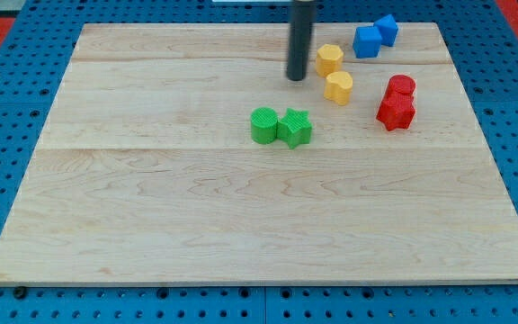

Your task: Move your arm to the left of the yellow heart

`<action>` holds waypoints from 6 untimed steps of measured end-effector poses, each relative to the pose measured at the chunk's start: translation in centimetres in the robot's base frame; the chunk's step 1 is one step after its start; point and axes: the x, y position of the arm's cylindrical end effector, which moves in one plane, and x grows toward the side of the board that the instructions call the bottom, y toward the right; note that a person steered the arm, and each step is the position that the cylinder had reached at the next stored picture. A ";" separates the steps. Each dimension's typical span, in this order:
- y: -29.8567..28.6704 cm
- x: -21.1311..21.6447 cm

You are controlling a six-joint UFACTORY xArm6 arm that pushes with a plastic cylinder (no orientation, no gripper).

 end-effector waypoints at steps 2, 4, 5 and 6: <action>-4.5 2.7; 0.8 3.6; 4.3 3.5; 6.2 3.4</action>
